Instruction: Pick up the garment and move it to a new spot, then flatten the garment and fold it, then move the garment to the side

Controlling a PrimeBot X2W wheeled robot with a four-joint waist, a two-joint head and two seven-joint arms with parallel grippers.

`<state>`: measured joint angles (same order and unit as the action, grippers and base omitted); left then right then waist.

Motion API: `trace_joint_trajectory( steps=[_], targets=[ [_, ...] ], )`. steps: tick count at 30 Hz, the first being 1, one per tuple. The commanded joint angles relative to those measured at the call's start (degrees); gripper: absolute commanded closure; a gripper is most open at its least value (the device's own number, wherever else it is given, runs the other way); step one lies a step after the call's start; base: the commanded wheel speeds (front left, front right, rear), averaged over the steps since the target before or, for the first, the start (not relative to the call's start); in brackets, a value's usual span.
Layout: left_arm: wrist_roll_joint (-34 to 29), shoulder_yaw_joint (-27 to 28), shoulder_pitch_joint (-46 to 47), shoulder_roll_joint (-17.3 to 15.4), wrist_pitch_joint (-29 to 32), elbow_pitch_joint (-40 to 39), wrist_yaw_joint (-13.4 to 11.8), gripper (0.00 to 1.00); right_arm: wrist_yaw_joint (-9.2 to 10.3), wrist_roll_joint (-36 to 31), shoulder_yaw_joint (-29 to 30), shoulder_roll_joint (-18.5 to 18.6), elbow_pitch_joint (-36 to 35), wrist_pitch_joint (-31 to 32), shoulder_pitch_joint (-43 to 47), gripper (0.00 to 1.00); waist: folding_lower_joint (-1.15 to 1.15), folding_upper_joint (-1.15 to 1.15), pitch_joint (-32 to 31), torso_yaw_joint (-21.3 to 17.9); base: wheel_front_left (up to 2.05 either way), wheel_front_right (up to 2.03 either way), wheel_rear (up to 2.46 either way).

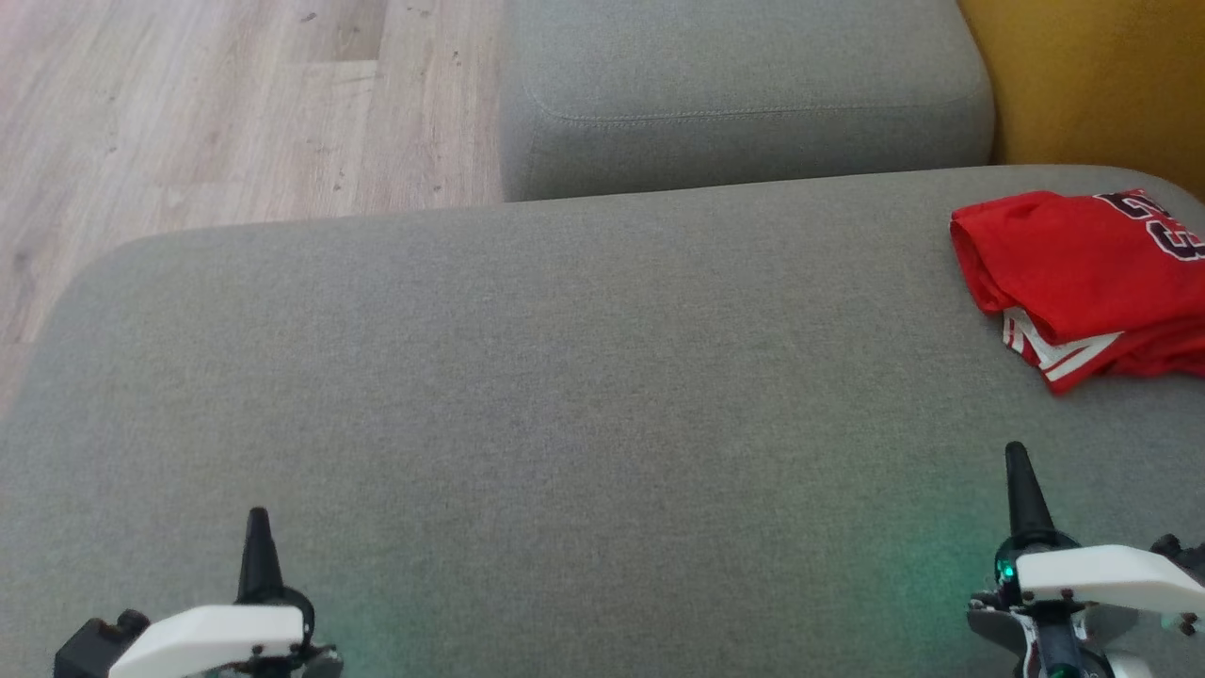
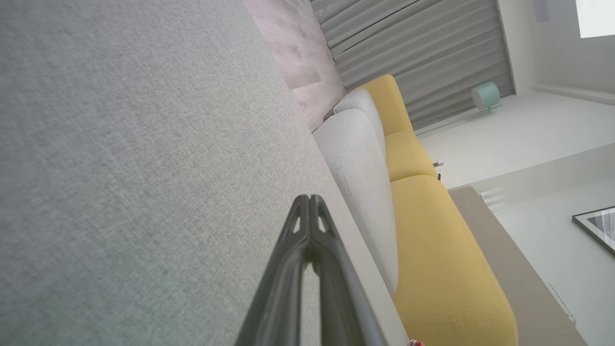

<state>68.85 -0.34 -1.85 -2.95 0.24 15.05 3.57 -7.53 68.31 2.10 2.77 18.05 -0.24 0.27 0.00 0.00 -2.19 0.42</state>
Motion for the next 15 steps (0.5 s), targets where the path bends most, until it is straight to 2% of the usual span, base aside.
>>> trace_joint_trajectory(
  steps=[1, 15],
  targets=[
    [2.1, 2.0, 3.8, -0.1, 0.6, -1.5, 0.6, 1.00, 0.03, 2.4, -0.4, 0.7, -2.3, 0.5, -3.4, 1.00, 0.00, 0.00, 0.1, 0.0, 0.00, 0.00, 0.00],
    [10.4, 3.9, 5.5, -0.1, 2.8, -1.3, 1.9, 1.00, 0.04, 11.0, 1.2, 0.7, -3.0, 2.7, -4.6, 1.00, 0.00, 0.00, 1.0, -0.2, 0.00, 0.00, 0.00]
  ],
)
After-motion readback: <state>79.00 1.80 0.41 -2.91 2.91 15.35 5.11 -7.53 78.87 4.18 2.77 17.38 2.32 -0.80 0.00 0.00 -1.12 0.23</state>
